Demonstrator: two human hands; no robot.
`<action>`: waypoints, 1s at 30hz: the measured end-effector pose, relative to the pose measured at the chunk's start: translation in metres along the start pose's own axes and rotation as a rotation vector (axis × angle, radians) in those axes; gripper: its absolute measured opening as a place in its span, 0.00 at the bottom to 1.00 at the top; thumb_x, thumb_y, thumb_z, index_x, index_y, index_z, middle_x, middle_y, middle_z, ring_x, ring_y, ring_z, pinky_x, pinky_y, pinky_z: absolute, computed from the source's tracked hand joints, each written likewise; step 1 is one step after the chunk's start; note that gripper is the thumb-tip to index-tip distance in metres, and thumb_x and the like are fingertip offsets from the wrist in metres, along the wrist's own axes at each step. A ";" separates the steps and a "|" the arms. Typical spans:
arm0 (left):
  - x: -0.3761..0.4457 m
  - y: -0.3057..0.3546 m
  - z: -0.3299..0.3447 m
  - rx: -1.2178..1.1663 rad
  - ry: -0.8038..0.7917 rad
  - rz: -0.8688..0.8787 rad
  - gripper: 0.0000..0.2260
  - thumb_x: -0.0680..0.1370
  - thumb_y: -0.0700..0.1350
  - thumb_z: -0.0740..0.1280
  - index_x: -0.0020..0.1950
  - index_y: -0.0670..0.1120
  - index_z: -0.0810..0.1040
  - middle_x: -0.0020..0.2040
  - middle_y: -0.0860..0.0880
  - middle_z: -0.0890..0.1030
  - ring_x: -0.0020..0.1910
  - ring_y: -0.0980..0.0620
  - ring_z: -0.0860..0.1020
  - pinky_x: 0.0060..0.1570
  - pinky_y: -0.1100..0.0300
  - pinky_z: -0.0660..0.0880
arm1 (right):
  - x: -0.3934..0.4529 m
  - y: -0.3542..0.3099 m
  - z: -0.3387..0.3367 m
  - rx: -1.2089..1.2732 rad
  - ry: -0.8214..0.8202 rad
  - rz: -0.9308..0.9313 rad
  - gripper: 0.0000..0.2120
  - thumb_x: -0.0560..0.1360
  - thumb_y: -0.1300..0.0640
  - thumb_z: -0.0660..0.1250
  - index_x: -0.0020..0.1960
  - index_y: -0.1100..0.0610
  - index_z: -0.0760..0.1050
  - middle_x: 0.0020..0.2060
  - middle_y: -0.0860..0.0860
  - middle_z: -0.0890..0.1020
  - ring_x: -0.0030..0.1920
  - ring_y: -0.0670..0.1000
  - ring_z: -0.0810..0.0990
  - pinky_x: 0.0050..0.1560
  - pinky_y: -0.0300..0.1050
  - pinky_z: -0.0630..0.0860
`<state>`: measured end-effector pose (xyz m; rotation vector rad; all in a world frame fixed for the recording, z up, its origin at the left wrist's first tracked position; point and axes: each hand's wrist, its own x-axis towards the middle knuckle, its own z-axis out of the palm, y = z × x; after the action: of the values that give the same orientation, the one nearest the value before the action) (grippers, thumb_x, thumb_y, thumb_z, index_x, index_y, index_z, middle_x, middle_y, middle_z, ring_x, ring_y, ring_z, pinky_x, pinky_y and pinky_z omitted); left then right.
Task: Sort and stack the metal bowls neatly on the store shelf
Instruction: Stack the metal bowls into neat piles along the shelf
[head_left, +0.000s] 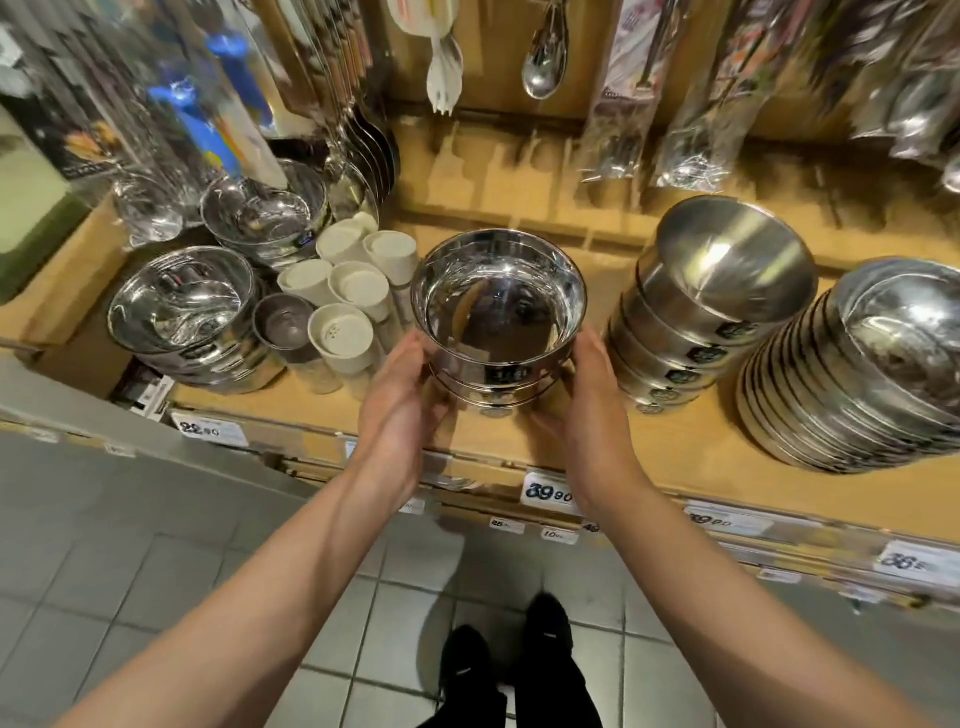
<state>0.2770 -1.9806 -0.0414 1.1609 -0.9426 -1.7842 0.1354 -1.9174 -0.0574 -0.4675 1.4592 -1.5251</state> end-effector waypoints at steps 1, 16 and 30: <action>0.001 0.000 -0.001 0.024 -0.017 0.012 0.09 0.85 0.42 0.58 0.53 0.47 0.78 0.37 0.54 0.82 0.35 0.59 0.80 0.40 0.62 0.78 | 0.001 -0.001 0.000 -0.010 0.000 0.004 0.20 0.81 0.38 0.56 0.70 0.39 0.73 0.60 0.36 0.83 0.60 0.39 0.81 0.69 0.60 0.75; 0.019 0.011 0.007 0.093 -0.052 -0.011 0.10 0.84 0.39 0.56 0.51 0.47 0.77 0.44 0.46 0.77 0.40 0.53 0.75 0.46 0.56 0.73 | 0.018 -0.002 0.007 0.000 -0.012 -0.015 0.19 0.85 0.44 0.54 0.74 0.39 0.70 0.67 0.41 0.79 0.64 0.40 0.78 0.71 0.57 0.73; 0.043 0.011 0.018 -0.077 0.096 -0.113 0.15 0.79 0.38 0.60 0.38 0.50 0.81 0.36 0.52 0.83 0.34 0.56 0.80 0.38 0.61 0.78 | 0.037 -0.008 0.019 -0.169 0.035 -0.041 0.30 0.75 0.35 0.50 0.77 0.36 0.65 0.75 0.39 0.71 0.76 0.46 0.66 0.76 0.61 0.64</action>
<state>0.2505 -2.0208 -0.0413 1.2606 -0.7593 -1.8197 0.1304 -1.9593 -0.0577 -0.5771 1.6224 -1.4538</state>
